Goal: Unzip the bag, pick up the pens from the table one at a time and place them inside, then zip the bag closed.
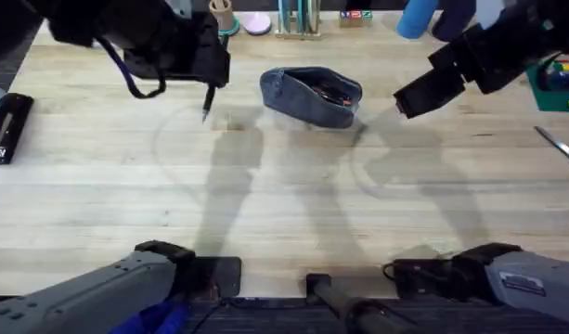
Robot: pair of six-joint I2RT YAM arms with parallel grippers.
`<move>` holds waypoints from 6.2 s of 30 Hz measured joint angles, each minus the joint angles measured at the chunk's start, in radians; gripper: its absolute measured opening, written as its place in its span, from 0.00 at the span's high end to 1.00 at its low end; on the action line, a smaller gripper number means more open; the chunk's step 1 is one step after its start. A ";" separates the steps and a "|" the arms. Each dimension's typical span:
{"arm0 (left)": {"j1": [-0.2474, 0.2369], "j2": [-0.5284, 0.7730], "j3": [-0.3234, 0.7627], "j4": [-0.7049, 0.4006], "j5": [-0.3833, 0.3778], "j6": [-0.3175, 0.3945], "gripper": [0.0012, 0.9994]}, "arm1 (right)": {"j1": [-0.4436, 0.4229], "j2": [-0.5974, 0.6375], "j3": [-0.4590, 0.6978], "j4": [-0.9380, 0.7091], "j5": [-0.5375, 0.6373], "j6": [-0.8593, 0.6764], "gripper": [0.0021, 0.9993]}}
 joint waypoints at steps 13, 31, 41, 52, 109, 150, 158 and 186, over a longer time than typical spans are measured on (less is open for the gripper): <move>0.000 0.004 0.102 -0.029 0.082 0.309 0.96 | 0.000 0.000 0.000 0.000 0.000 0.000 0.00; -0.132 0.165 0.213 -0.005 0.123 0.532 0.96 | 0.000 0.000 0.000 0.000 0.000 0.000 0.00; -0.161 0.272 0.214 0.098 0.231 0.772 0.96 | 0.000 0.000 0.000 0.000 0.000 0.000 0.00; -0.165 0.346 0.214 0.161 0.331 1.041 0.96 | 0.000 0.000 0.000 0.000 0.000 0.000 0.00; -0.165 0.653 0.214 0.343 0.462 1.228 0.96 | 0.000 0.000 0.000 0.000 0.000 0.000 0.00; -0.165 0.653 0.269 0.334 0.452 1.216 0.01 | 0.000 0.000 0.000 0.000 0.000 0.000 0.00; -0.165 0.653 0.381 0.287 0.384 1.137 0.01 | 0.000 0.000 0.000 0.000 0.000 0.000 0.00; -0.116 0.585 0.472 0.006 0.204 0.649 0.00 | 0.000 0.000 0.000 0.000 0.000 0.000 0.00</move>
